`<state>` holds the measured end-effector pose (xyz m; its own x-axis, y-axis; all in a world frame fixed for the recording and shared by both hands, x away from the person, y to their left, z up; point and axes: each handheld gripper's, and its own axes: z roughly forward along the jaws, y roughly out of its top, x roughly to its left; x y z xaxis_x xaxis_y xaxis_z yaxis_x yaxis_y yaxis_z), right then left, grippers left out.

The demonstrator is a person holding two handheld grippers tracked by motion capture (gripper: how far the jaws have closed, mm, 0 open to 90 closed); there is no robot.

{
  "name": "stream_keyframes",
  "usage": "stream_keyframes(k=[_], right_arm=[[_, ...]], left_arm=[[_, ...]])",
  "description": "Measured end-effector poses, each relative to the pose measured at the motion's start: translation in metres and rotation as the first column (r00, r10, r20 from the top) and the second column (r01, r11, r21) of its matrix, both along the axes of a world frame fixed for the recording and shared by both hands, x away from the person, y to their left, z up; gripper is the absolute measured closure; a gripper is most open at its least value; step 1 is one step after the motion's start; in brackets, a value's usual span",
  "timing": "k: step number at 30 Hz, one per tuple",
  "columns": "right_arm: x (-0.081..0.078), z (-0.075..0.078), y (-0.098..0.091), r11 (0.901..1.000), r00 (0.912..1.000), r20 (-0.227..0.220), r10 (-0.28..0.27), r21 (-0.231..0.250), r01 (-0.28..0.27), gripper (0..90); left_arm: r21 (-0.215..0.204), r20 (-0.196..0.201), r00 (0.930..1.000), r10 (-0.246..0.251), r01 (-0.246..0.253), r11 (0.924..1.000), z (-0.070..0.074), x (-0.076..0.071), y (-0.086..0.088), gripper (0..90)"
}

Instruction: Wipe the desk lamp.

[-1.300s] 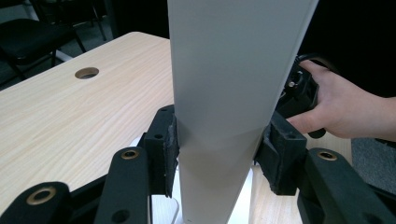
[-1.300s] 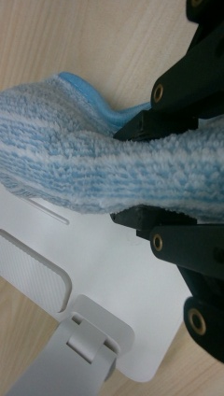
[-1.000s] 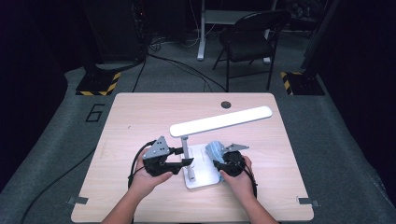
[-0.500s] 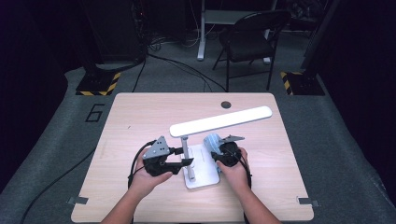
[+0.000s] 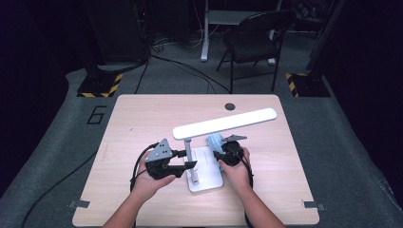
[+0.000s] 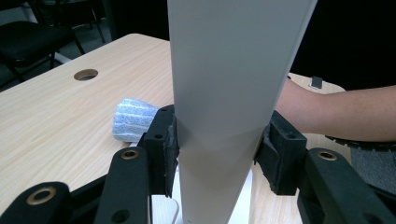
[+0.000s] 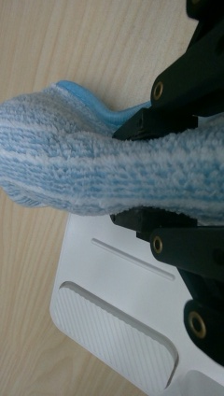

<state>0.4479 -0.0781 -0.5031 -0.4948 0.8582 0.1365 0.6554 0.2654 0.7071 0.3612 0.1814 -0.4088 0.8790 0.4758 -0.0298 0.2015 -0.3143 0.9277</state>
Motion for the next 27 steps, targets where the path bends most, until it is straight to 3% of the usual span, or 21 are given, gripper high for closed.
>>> stream_keyframes(k=[13, 27], right_arm=[[-0.009, -0.001, 0.000, 0.9996, 0.9996, 0.007, 0.026, -0.012, -0.026, 66.4], [-0.038, -0.001, -0.012, 0.9980, 0.9981, -0.006, 0.061, 0.016, -0.061, 66.5]], left_arm=[[0.012, 0.005, 1.0000, -0.002, 0.002, 0.9999, 0.001, 0.001, 0.000, 52.8], [0.016, 0.006, 0.9999, 0.008, -0.009, 0.9998, 0.001, 0.000, -0.001, 52.9]])
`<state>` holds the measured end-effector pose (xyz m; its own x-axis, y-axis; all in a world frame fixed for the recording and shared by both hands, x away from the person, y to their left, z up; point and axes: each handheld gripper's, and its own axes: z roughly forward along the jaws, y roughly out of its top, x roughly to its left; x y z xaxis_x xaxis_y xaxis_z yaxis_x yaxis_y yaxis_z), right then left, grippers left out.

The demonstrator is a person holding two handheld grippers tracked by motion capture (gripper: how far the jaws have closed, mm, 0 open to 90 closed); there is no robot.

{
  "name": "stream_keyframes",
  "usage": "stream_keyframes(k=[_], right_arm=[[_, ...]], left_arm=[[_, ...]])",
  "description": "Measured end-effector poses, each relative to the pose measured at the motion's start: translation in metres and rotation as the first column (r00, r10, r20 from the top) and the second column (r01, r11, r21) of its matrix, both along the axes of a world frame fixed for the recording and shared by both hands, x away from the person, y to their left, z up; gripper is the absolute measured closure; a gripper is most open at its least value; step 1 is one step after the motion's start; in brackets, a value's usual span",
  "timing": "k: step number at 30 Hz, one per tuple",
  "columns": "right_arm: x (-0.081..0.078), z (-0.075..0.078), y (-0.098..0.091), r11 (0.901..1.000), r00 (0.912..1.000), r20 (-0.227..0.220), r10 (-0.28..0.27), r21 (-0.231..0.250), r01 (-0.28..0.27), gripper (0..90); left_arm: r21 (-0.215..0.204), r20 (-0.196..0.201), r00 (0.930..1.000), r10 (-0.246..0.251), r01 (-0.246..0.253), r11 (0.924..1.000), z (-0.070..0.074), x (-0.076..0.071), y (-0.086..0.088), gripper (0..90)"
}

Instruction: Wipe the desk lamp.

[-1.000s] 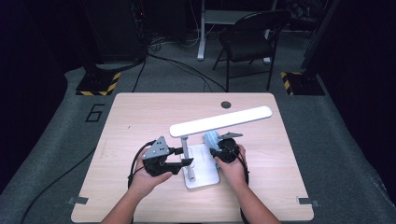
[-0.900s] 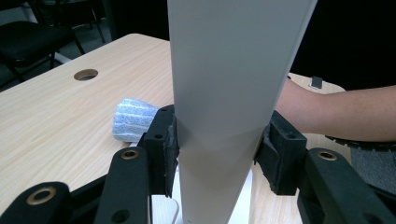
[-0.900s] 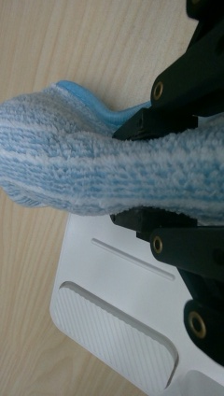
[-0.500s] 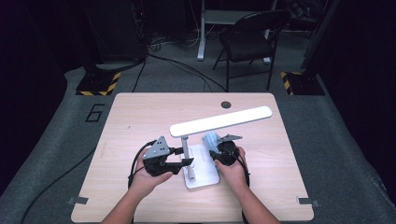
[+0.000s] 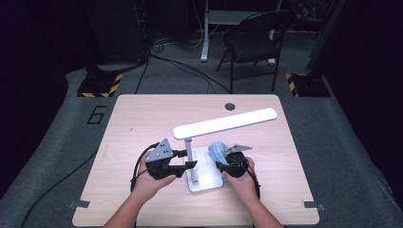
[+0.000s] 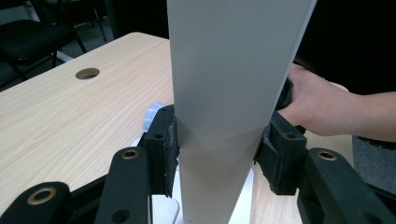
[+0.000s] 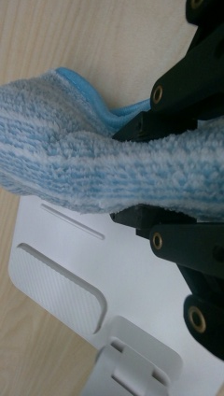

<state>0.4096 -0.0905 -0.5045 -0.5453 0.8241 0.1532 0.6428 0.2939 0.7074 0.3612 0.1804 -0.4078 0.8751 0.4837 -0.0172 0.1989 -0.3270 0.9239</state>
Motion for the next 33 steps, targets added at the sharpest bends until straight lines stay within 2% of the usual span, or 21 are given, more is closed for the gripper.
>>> stream_keyframes(k=[2, 7, 12, 13, 17, 22, 27, 30, 31, 33], right_arm=[[-0.006, 0.001, 0.000, 1.0000, 0.9999, -0.012, -0.008, 0.005, 0.008, 66.5], [-0.015, 0.000, -0.005, 0.9997, 0.9997, -0.005, 0.024, -0.006, -0.024, 66.6], [-0.026, 0.000, -0.011, 0.9994, 0.9994, -0.015, 0.033, 0.016, -0.032, 66.6], [-0.030, 0.001, -0.012, 0.9994, 0.9991, -0.035, 0.026, 0.022, -0.025, 66.6], [-0.037, 0.000, -0.015, 0.9986, 0.9985, -0.036, 0.040, 0.034, -0.039, 66.7], [-0.041, 0.000, -0.017, 0.9983, 0.9986, -0.035, 0.040, 0.044, -0.039, 66.7], [-0.045, 0.002, -0.024, 0.9964, 0.9963, -0.060, 0.062, 0.061, -0.058, 66.7], [-0.046, 0.004, -0.030, 0.9968, 0.9981, -0.038, 0.049, 0.065, -0.047, 66.6], [-0.047, 0.006, -0.031, 0.9973, 0.9984, -0.046, 0.032, 0.068, -0.029, 66.5], [-0.048, 0.009, -0.034, 0.9965, 0.9994, -0.025, 0.024, 0.080, -0.022, 66.4]], left_arm=[[0.004, -0.001, 1.0000, 0.002, -0.002, 1.0000, 0.000, 0.000, 0.000, 52.8], [0.004, 0.000, 1.0000, 0.002, -0.002, 1.0000, 0.000, 0.000, 0.000, 52.9], [0.006, -0.001, 1.0000, 0.002, -0.002, 1.0000, 0.000, 0.000, 0.000, 52.9], [0.006, 0.000, 1.0000, 0.003, -0.003, 1.0000, 0.000, 0.000, 0.000, 52.9], [-0.003, 0.003, 1.0000, 0.006, -0.006, 1.0000, 0.000, 0.000, 0.000, 52.9], [0.007, 0.000, 1.0000, 0.008, -0.008, 0.9999, 0.000, 0.000, 0.000, 53.0], [0.002, 0.004, 0.9999, 0.015, -0.015, 0.9999, 0.000, -0.001, -0.001, 53.0], [0.001, -0.002, 0.9998, 0.020, -0.020, 0.9998, 0.001, -0.001, -0.002, 53.0], [0.005, -0.001, 0.9998, 0.020, -0.020, 0.9998, 0.001, 0.000, -0.002, 53.0], [0.012, -0.003, 0.9997, 0.025, -0.025, 0.9996, 0.002, 0.001, -0.003, 53.0]])
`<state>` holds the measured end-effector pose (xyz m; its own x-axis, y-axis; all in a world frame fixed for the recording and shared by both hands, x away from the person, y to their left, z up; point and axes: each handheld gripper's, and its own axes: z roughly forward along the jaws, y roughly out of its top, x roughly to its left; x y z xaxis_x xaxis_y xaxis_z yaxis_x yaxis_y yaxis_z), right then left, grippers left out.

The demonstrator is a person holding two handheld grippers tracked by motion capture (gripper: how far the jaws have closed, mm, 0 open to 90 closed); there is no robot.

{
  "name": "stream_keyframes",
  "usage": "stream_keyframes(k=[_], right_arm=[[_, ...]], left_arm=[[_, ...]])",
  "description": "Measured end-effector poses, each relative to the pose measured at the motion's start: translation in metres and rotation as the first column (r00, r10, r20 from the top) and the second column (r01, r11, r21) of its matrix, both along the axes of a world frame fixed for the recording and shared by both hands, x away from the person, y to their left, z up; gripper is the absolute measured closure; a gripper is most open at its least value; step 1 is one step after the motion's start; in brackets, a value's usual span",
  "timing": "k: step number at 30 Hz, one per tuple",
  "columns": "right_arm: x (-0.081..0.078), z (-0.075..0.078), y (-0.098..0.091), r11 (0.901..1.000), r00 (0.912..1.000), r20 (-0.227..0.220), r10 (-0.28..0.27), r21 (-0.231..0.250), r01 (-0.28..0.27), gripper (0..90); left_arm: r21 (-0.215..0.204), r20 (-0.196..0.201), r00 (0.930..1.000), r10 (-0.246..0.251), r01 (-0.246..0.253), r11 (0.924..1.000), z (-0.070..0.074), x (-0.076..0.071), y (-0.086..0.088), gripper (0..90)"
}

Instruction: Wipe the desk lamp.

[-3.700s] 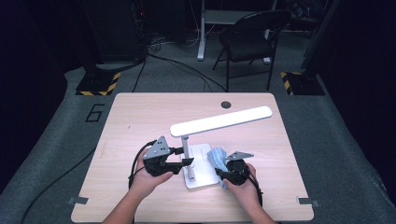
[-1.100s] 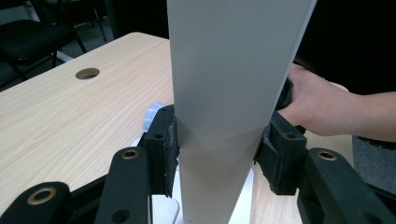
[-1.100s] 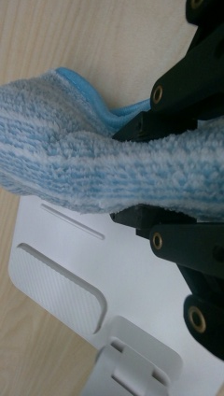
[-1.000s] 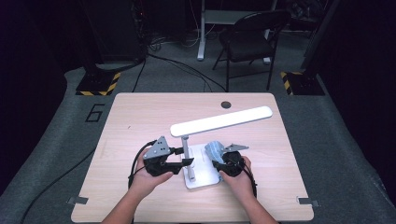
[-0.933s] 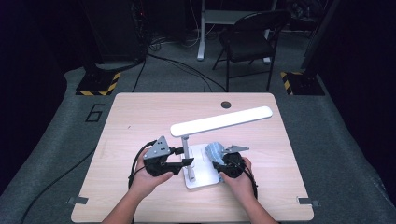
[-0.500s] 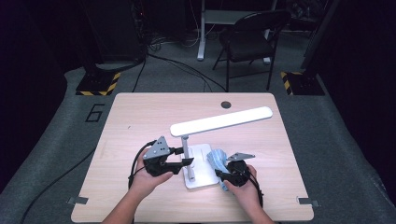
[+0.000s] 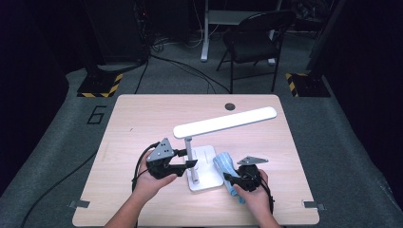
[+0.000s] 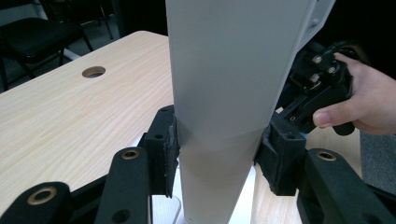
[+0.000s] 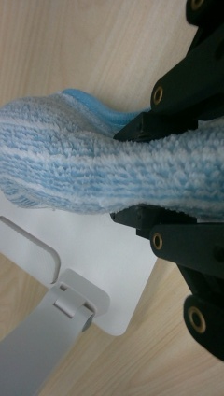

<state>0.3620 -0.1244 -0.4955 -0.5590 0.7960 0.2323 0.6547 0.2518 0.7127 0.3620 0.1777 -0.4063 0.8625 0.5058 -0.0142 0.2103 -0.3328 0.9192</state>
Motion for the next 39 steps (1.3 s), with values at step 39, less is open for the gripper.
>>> stream_keyframes(k=[39], right_arm=[[-0.004, -0.009, 0.028, 0.9959, 0.9895, 0.134, 0.054, -0.079, -0.044, 65.1]], left_arm=[[-0.003, -0.005, 0.9985, 0.054, -0.054, 0.9985, 0.001, 0.016, -0.005, 52.7]])
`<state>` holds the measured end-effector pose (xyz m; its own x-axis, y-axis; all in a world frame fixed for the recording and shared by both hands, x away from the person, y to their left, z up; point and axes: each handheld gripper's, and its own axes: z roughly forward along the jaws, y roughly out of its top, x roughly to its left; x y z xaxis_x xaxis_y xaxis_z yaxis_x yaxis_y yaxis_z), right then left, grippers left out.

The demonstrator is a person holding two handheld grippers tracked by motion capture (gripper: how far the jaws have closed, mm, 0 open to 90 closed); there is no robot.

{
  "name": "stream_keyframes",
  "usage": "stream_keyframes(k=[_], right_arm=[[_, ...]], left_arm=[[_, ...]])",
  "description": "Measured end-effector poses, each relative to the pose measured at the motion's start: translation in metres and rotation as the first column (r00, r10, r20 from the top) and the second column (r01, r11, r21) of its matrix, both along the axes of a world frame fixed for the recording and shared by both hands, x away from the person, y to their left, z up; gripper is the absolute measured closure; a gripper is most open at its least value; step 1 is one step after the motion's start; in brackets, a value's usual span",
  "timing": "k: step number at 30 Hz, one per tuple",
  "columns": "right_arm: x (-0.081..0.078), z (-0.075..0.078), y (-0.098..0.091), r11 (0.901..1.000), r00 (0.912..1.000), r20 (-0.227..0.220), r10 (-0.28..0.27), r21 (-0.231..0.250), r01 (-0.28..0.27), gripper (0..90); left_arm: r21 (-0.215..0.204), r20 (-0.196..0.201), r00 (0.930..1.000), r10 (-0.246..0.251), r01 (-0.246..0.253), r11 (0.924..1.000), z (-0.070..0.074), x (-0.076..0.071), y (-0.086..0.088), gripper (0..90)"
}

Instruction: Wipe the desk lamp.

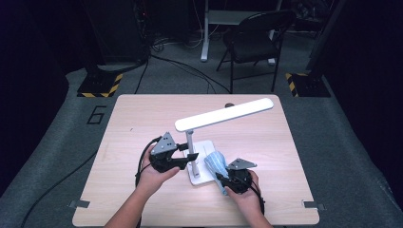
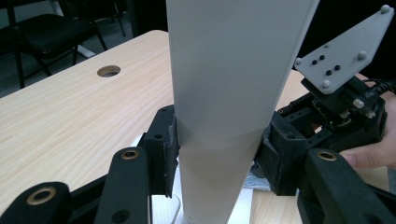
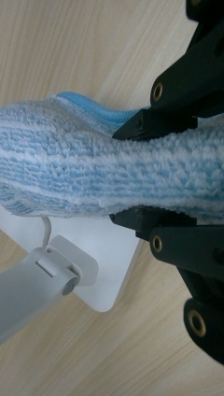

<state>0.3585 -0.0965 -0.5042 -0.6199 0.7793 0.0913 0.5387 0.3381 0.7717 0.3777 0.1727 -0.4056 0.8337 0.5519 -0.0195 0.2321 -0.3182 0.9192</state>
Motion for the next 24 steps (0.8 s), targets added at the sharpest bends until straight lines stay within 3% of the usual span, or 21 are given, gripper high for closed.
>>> stream_keyframes(k=[6, 17, 24], right_arm=[[-0.005, -0.002, 0.004, 0.9980, 0.9993, 0.035, 0.009, -0.062, -0.007, 65.2], [-0.005, -0.005, 0.010, 0.9959, 0.9976, 0.069, 0.001, -0.090, 0.005, 66.0], [-0.007, -0.004, 0.016, 0.9946, 0.9978, 0.065, -0.013, -0.102, 0.019, 66.0]], left_arm=[[0.006, 0.003, 0.9999, -0.010, 0.010, 0.9999, 0.000, 0.001, 0.001, 52.7], [-0.001, 0.002, 0.9999, -0.015, 0.015, 0.9999, -0.001, 0.002, 0.002, 52.5], [-0.007, -0.002, 0.9999, -0.017, 0.017, 0.9998, -0.002, 0.002, 0.001, 52.5]])
